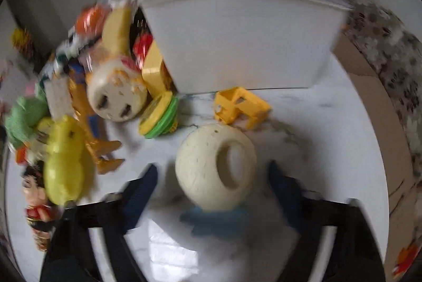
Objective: Collect trash
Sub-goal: 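Grasp the cream ring-shaped teether with the right tool, then grasp the cartoon girl figure with left tool while right holds teether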
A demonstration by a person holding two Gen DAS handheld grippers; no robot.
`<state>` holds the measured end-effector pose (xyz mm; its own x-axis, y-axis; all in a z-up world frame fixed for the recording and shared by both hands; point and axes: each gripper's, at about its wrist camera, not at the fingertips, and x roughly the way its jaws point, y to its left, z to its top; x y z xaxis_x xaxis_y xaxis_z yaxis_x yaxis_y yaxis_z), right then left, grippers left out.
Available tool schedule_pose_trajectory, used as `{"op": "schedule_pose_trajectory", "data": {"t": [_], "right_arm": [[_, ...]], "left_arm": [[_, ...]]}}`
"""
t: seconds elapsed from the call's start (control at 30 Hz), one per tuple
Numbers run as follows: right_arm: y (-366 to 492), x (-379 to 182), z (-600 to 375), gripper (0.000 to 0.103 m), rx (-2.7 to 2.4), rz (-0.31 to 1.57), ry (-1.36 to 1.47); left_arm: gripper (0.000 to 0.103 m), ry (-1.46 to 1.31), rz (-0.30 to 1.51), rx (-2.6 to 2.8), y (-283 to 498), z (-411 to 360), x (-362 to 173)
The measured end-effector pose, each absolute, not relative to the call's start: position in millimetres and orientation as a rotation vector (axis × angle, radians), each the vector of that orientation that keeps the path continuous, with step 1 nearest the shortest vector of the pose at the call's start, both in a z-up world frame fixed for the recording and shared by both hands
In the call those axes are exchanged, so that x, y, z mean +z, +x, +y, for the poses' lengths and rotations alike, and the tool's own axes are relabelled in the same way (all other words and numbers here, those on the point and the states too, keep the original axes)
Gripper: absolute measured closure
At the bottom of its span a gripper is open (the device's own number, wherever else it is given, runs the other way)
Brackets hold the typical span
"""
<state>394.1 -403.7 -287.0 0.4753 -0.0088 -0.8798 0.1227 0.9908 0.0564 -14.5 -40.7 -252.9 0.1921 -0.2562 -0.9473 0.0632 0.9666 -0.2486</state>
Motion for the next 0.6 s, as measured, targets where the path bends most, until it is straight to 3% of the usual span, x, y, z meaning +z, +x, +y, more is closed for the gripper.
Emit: {"op": "schedule_pose_trajectory", "data": {"t": [0.23, 0.6], "right_arm": [[357, -277, -416, 0.042, 0.098, 1.02, 0.141], [169, -254, -425, 0.042, 0.335, 0.995, 0.268]], "left_arm": [[0.017, -0.134, 1.282, -0.248, 38, -71, -232], [0.018, -0.039, 1.163, -0.247, 191, -123, -213]]}}
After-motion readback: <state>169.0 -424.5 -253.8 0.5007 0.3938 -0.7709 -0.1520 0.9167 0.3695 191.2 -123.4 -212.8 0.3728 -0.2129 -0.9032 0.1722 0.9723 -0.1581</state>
